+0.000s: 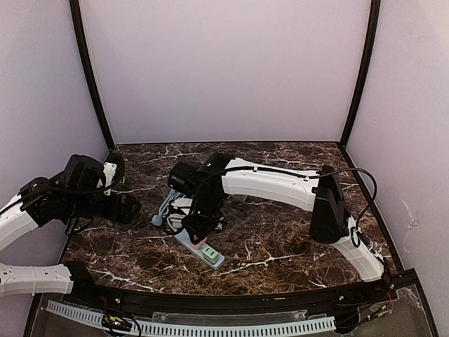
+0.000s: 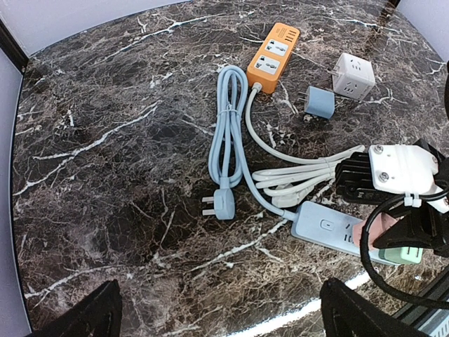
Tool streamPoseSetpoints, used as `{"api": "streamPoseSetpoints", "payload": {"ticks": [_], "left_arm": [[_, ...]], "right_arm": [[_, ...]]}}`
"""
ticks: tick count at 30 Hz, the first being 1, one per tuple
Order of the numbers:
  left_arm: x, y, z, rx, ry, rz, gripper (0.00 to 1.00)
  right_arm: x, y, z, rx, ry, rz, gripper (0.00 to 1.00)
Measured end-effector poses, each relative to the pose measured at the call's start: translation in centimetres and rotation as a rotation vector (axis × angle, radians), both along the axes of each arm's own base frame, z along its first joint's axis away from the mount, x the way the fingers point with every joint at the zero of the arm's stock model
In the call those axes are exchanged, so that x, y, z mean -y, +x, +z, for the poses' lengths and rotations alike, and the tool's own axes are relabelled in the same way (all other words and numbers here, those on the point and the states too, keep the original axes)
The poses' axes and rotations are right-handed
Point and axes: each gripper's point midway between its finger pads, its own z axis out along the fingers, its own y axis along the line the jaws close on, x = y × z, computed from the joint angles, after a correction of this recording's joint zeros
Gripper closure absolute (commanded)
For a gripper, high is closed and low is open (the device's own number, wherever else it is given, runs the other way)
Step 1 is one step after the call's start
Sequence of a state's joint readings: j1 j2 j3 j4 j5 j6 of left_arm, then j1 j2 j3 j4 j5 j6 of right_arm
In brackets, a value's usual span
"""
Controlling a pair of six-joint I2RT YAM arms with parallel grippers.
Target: Insert the plug
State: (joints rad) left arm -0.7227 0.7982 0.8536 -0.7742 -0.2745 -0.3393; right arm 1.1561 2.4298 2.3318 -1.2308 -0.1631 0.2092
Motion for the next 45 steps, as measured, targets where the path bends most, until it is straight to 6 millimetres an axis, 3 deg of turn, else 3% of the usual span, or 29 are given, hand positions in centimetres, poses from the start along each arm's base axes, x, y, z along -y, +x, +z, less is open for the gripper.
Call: {"api": "streamPoseSetpoints", "payload": {"ticks": [25,45], "left_arm": [[0.0,0.1,-0.2,-0.005,0.006,0.002,0.01],[-0.1,0.1,-0.1,-0.002,0.009,0.005,0.01]], "right_arm": [[0.1,0.7,-0.5,0.040,-0.010,0.001,1.00],[6.3,-0.8,-0.5,0.075,-0.123,0.016,1.00]]}}
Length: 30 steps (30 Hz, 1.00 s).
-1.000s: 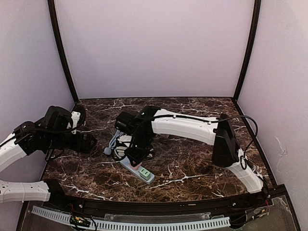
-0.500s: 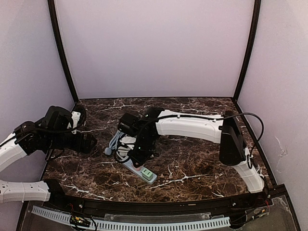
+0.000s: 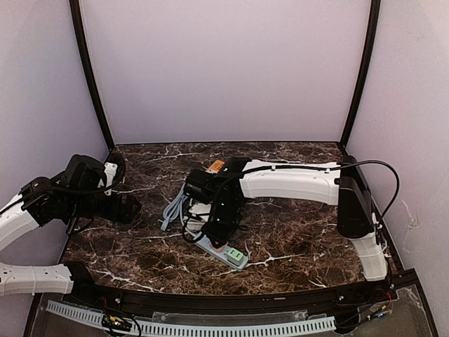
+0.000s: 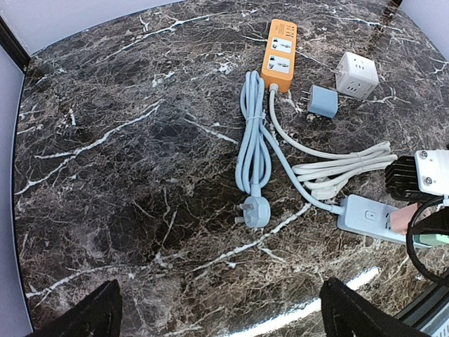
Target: Insert the plug
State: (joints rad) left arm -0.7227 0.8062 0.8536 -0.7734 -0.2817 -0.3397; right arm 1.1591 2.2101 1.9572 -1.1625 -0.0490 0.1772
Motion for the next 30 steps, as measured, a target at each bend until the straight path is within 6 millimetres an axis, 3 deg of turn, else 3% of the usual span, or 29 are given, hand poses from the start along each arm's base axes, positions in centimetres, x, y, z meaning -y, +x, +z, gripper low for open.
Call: {"api": "streamPoseSetpoints", "payload": {"ticks": [30], "left_arm": [[0.2,-0.1,0.0,-0.002,-0.002,-0.013,0.01]], "right_arm": [[-0.8,-0.5,0.0,-0.018,-0.105,-0.024,1.00]]}}
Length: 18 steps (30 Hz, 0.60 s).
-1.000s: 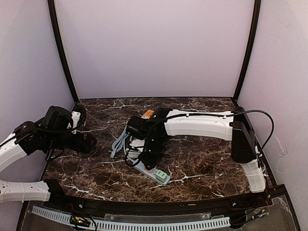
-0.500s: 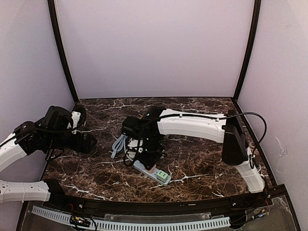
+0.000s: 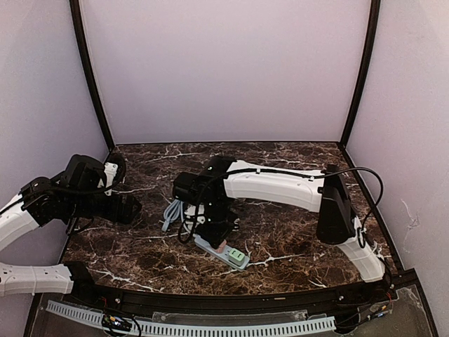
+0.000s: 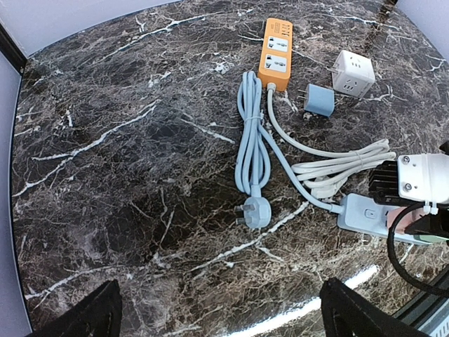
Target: Insert the plug
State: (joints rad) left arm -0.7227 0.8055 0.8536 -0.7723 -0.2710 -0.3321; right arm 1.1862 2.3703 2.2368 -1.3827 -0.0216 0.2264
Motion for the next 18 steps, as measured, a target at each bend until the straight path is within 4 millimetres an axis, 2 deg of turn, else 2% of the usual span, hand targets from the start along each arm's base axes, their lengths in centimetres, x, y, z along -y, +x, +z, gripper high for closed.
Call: {"api": "streamPoseSetpoints", "payload": {"ticks": [18], "left_arm": [[0.12,-0.09,0.04,0.000,-0.002,-0.011,0.01]], "right_arm": [[-0.19,0.01,-0.31,-0.012,-0.023,-0.051,1.00]]}}
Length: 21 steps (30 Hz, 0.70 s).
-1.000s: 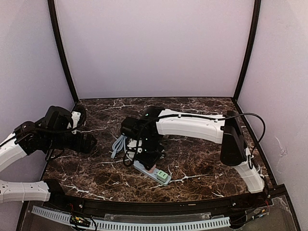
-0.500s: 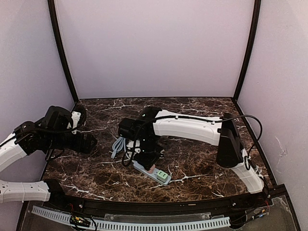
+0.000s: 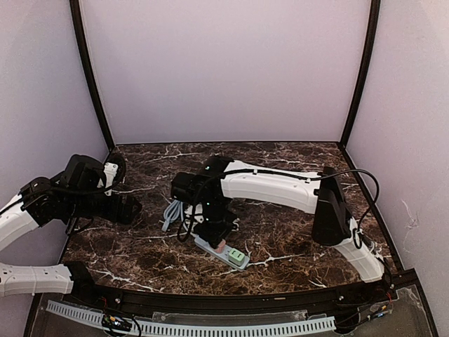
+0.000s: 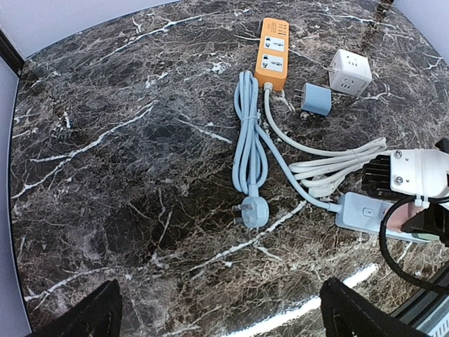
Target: Insert the plug
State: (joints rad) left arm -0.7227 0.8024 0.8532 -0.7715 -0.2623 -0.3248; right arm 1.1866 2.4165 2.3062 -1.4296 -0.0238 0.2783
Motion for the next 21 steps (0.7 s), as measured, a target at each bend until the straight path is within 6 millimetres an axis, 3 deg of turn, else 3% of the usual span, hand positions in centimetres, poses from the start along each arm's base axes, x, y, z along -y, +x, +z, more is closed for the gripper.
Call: {"api": "streamPoseSetpoints", "payload": {"ticks": [21], "left_arm": [[0.11,-0.06,-0.02,-0.003,-0.004,-0.005,0.01]], "right_arm": [[-0.20,-0.21,-0.38,0.047,-0.039,0.098,1.00]]}}
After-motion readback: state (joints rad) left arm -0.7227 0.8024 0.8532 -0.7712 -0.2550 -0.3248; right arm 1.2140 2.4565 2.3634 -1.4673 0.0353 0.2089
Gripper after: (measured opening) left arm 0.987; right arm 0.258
